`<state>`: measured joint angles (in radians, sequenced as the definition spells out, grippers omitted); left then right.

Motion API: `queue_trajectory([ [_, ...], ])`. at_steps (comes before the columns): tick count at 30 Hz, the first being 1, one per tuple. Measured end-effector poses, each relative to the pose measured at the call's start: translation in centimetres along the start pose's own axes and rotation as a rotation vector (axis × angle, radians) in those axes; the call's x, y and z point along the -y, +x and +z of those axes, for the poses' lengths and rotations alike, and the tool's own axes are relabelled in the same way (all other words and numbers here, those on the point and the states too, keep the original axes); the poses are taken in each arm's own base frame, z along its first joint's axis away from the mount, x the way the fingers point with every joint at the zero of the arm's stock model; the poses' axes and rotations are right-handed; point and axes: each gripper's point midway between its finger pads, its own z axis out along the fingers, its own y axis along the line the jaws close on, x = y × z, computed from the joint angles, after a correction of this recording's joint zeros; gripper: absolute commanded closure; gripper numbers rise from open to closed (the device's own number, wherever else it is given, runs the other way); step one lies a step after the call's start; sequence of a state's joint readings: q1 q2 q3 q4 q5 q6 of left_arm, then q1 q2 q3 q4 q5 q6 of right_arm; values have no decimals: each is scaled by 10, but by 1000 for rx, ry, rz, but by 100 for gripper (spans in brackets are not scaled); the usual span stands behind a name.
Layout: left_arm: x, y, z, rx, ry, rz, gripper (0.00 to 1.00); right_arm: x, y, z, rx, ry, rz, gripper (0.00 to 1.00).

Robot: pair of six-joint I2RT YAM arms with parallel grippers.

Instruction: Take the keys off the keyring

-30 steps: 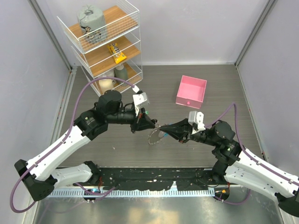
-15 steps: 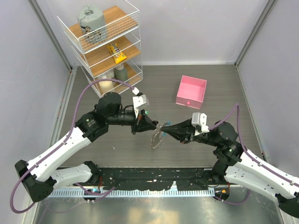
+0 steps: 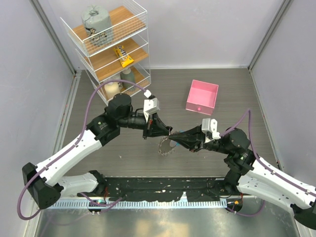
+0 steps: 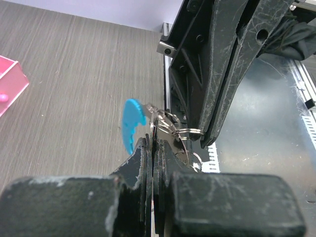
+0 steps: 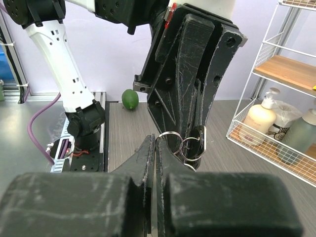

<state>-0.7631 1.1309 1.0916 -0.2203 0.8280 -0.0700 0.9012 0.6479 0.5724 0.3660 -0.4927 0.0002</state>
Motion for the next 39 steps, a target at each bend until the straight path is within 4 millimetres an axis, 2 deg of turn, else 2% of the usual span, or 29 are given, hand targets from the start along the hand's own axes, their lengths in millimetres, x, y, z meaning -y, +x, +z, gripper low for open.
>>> queue_trajectory([
  [7,-6,3,-7,18,-46,21,100,8,-7,-6,13,63,-4,95],
  [17,-3,-6,-26,54,-128,71,100,21,-5,-11,4,150,2,95],
  [27,-9,-1,-31,39,-175,51,100,31,14,-2,-81,180,32,95],
  [32,-13,3,-32,24,-197,35,100,39,27,3,-122,212,48,88],
  [39,-15,5,-37,16,-222,26,100,44,29,3,-127,236,48,84],
])
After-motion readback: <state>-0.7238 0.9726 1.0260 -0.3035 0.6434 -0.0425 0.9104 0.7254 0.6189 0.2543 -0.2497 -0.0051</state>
